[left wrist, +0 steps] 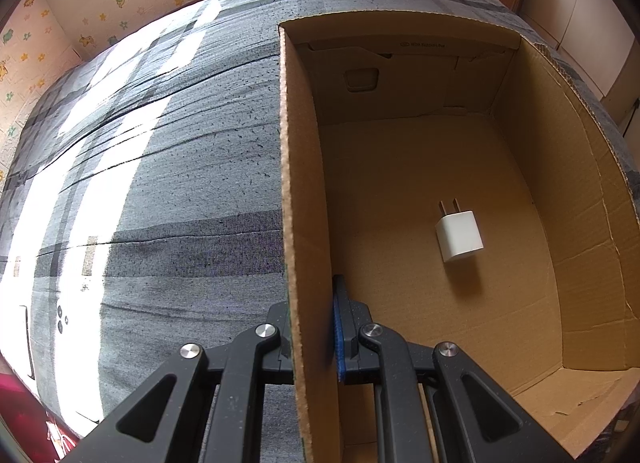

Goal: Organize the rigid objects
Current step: 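Carry the black cap over the box with the right gripper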

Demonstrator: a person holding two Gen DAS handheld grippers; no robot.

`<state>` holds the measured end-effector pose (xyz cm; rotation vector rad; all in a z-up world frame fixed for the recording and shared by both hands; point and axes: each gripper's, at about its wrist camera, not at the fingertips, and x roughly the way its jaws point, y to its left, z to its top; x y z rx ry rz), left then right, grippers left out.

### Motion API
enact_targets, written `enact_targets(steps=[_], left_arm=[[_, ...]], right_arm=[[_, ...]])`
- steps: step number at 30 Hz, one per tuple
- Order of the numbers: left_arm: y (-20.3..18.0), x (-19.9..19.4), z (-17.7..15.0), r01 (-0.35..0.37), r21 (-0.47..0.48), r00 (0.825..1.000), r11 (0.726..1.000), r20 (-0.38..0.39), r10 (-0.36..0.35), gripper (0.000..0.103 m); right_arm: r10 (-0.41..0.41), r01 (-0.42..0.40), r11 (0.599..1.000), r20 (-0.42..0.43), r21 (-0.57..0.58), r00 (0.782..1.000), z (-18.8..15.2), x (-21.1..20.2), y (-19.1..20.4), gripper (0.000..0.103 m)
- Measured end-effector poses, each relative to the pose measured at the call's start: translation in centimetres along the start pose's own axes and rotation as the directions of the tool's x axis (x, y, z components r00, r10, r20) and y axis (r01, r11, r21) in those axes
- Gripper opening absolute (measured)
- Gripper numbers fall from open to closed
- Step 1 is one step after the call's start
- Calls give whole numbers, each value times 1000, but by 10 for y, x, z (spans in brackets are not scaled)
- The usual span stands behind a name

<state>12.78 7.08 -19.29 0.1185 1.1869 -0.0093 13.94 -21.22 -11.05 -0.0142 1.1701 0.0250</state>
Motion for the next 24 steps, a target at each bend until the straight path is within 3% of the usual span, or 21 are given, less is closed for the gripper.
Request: enact_targets(steps=[13,24], left_arm=[[1,0,0,3,-2,1000,1000,0,-3,12],[1,0,1,0,0,1000,1000,0,0,12]], right_arm=[[103,-99,986,22,-133,994,6,-9,78,52],[151,-151,966,-17,-210,988,9,6,134,52]])
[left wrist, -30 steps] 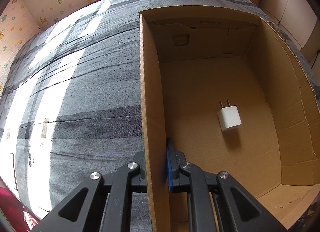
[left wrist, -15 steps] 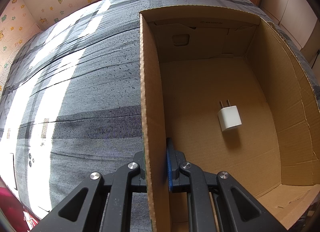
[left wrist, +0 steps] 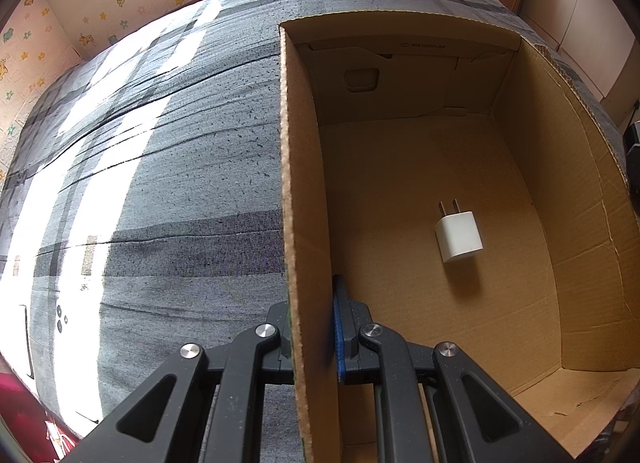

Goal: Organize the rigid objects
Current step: 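Carry the black cap over the box with the right gripper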

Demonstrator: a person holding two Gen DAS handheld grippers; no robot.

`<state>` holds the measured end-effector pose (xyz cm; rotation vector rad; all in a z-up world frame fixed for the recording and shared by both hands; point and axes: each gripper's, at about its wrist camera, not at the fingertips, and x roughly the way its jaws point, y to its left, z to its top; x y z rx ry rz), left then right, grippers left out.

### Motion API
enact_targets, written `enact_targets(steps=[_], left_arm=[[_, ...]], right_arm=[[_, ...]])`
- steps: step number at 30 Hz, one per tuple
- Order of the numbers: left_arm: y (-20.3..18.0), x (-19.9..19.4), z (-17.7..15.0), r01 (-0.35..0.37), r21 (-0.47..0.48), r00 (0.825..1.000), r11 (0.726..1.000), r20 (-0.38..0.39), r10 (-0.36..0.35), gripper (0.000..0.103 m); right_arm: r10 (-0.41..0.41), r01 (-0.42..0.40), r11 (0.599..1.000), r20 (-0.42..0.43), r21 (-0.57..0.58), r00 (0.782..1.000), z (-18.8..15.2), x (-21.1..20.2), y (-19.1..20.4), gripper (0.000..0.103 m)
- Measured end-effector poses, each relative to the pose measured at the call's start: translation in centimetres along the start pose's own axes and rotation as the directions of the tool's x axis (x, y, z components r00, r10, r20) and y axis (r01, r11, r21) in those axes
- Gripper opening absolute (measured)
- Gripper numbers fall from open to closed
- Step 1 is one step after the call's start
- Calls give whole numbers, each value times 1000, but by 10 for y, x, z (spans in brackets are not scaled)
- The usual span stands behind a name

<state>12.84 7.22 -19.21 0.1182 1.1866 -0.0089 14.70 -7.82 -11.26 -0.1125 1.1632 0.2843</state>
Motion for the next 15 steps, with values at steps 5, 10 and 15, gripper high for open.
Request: enact_targets(steps=[5,10,15], left_arm=[[0,0,0,0,0,1000,1000,0,0,12],[0,0,0,1,-1,1000,1000,1,-1,12],[-1,0,0,-1,0,1000,1000,0,1,12]], right_arm=[[21,-22,1000,-35,-17,999,3,21,16,52],[28,-30,999,-74,-27,997,3,45,29,52],[42,-44,999,-123,-11,991,4,70,35,52]])
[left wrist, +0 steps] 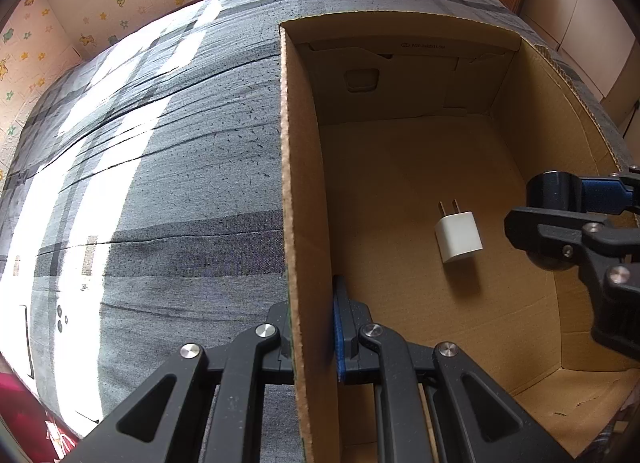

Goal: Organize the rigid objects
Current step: 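Carry the black cap over the box with the right gripper, then open the right gripper to release the black cap into the box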

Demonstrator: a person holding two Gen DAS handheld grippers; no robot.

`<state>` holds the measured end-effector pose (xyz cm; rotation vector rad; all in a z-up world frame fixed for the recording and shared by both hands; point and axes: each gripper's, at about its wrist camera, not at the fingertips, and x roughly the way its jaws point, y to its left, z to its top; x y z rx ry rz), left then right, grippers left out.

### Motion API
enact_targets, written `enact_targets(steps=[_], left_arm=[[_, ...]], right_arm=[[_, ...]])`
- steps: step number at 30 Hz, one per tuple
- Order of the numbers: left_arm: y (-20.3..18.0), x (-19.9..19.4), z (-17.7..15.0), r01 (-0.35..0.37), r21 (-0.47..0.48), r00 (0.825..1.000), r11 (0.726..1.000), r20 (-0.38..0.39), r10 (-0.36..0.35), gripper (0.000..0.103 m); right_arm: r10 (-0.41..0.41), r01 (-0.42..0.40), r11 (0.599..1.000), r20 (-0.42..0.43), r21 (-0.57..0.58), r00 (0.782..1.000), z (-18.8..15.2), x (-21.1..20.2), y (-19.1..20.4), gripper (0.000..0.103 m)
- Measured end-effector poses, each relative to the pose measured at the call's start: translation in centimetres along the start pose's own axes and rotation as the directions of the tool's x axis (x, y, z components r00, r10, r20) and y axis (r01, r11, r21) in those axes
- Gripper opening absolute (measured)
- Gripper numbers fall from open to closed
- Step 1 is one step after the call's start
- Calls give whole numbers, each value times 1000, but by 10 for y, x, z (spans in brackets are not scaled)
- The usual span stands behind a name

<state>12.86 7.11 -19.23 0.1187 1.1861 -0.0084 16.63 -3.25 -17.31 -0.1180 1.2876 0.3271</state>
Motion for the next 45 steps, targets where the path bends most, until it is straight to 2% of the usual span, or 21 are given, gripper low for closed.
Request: enact_targets(steps=[11,20,23,28,34,38,41,45], left_arm=[[-1,0,0,0,1,1000,1000,0,0,12],[-3,-1,-2,-8,6,1000,1000,2,8,12],[-5,-1,-2,-7,4,1000,1000,2,7,12],[-4,-2,-3,-8,5,1000,1000,4,8,12],[-4,-2,-3,-11,6,1000,1000,8,11,12],[-5,-3,-3,-9,4,1000,1000,8,9,12],[-5,-3,-4,-12,7,1000,1000,11,12,12],[-5,-3,-5,-16,10,1000,1000,12,16,12]], right_arm=[[-4,6,1000,-75,31,997,-1,34,1,53],[2,1,999,-85,45,996,1,39,-1,53],[3,0,999,-70,44,998,0,34,0,60],[-6,7,999,-32,38,999,0,20,4,66],[-16,14,998,22,55,1000,-3,0,5,86],[-35,32,998,55,63,998,-4,-15,5,88],[-58,53,996,74,69,996,-7,-24,1,95],[-56,47,995,96,87,994,-11,-33,-6,98]])
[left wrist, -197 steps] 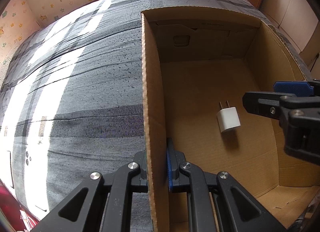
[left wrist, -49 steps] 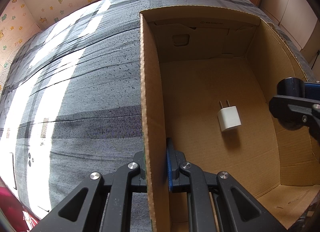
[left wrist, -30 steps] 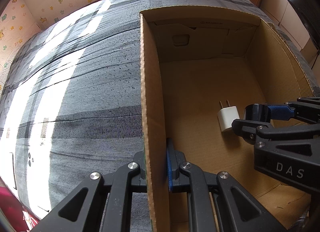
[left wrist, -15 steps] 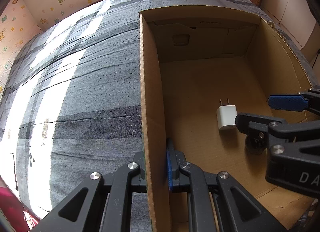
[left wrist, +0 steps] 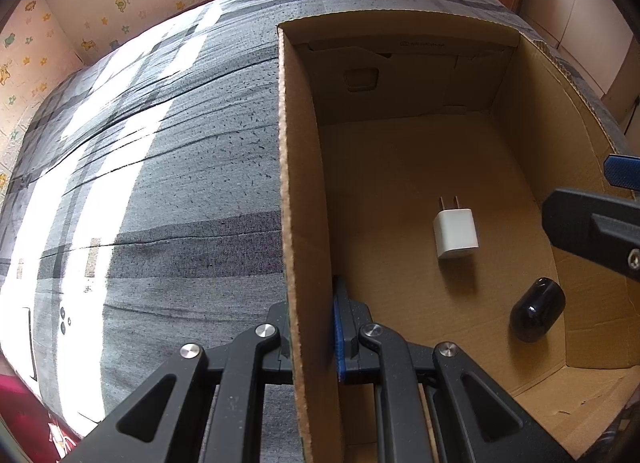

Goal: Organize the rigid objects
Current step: 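Open the right gripper to release the black cap into the box, then move the right gripper back toward the large white charger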

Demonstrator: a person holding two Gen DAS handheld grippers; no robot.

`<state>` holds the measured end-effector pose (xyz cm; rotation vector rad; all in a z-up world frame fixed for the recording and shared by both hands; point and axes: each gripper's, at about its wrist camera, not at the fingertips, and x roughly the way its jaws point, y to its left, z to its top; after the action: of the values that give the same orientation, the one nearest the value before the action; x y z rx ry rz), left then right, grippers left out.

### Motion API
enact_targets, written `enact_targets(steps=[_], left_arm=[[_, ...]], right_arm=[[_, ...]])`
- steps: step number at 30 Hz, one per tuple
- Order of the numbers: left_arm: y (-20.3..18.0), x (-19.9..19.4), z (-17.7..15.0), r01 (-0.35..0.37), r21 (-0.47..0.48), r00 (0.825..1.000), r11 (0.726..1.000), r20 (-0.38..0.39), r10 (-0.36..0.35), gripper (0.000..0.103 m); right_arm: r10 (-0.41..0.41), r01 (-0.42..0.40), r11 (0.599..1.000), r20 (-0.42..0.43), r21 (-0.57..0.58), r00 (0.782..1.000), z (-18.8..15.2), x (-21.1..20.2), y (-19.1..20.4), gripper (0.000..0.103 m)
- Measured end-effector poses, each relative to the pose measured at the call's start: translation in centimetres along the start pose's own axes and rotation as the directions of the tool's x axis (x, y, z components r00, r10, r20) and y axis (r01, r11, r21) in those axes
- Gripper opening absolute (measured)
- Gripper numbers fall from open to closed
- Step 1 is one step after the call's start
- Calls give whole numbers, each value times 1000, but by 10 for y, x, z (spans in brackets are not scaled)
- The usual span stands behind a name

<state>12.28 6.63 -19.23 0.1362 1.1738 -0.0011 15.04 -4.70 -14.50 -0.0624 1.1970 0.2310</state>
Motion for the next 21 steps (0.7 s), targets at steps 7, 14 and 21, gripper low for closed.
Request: enact_targets(steps=[7,14,21], left_arm=[[-3,1,0,-7,7,1000,1000,0,7,12],[-6,2,-1,-10,9,1000,1000,0,10,13],[-6,1,-1,-8,6,1000,1000,1,8,13]], right_arm=[[3,-4,1000,39,11,999,-5,-23,-13,103],[-14,13,1000,71,19,997,-12,-43,-29,103],[-40,35,998,82,56,996,-31,-58,-64,103]])
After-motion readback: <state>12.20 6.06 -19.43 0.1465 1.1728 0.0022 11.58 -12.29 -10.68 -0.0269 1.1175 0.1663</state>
